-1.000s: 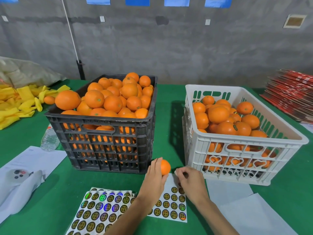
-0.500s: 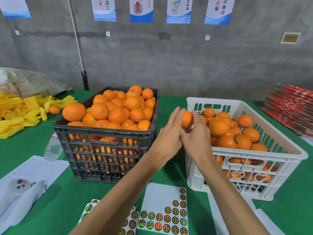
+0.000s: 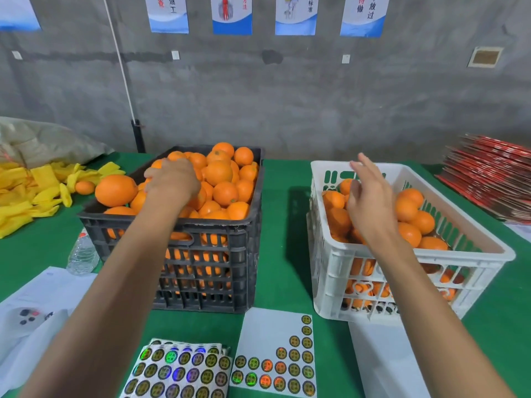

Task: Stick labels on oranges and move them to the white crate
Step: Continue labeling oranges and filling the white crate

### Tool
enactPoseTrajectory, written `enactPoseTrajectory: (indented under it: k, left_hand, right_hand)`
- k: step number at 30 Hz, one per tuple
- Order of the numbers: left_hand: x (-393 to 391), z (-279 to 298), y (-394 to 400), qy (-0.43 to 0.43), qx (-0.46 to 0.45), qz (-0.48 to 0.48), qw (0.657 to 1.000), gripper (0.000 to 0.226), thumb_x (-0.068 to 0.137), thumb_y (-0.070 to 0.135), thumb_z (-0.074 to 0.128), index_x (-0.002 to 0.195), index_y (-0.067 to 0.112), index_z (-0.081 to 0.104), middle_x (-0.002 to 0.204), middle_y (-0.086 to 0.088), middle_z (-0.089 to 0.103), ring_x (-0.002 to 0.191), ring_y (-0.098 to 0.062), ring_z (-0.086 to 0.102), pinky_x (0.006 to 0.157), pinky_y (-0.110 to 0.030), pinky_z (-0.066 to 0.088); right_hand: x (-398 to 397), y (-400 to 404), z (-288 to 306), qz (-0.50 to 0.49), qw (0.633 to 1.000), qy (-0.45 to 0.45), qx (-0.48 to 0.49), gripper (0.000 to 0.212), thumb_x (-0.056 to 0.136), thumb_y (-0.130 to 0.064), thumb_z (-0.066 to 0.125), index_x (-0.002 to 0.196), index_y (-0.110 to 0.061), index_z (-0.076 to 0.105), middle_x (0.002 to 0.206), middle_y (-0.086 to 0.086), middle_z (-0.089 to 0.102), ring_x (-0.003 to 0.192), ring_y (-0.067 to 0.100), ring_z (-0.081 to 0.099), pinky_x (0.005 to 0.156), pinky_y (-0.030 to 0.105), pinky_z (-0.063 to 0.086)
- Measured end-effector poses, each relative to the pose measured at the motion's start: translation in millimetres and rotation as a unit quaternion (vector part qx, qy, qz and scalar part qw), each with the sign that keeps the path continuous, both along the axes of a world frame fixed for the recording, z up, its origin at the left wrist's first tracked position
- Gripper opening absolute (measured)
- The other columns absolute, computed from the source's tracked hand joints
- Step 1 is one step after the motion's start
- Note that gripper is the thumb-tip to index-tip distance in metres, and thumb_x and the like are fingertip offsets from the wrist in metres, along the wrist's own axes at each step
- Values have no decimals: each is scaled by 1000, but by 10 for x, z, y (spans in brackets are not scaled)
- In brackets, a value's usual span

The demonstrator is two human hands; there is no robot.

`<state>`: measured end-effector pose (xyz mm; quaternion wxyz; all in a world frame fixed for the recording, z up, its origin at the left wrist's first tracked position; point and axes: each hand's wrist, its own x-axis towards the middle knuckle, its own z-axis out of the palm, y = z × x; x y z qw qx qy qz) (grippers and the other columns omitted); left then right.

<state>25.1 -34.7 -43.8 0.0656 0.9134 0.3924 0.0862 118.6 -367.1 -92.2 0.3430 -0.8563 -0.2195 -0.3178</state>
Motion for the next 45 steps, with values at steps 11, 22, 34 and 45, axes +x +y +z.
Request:
enactPoseTrajectory:
  k: [11,22,34,45]
  left_hand:
    - [-250,-240,-517,-374,70,-206,901,41,89,2,65,130,10,66,138,-20,50,125,-40,52,111,-48,39]
    - [-383,-1739,-1710,-373,-19,-381,846,56,97,17,66,147,5,45,147,-15,38,133,-28,44,107,-33,43]
    - [-530,-2864,-1750,-142,-23,-299,943,51,97,29,58,146,22,43,142,-7,32,129,-24,37,87,-25,57]
    - [-546,-2907,-1784,-123,-48,-278,951,58,102,21,56,152,28,28,159,-4,12,147,-23,17,87,-27,59]
  right_hand:
    - [-289,439,-312,140,990,-7,-5,38,100,-2,52,137,-4,60,147,10,55,136,24,51,118,38,38]
    - [-920,287,-1405,144,984,60,-89,21,98,-7,57,118,-6,64,111,11,67,89,28,67,77,39,56]
    - [-996,4,-2336,-20,938,123,-323,44,92,-67,52,99,-31,77,84,-7,72,63,17,69,51,28,49]
    - [-908,146,-2441,-10,942,165,-291,48,102,-62,37,102,-31,75,95,-11,62,76,13,65,59,28,49]
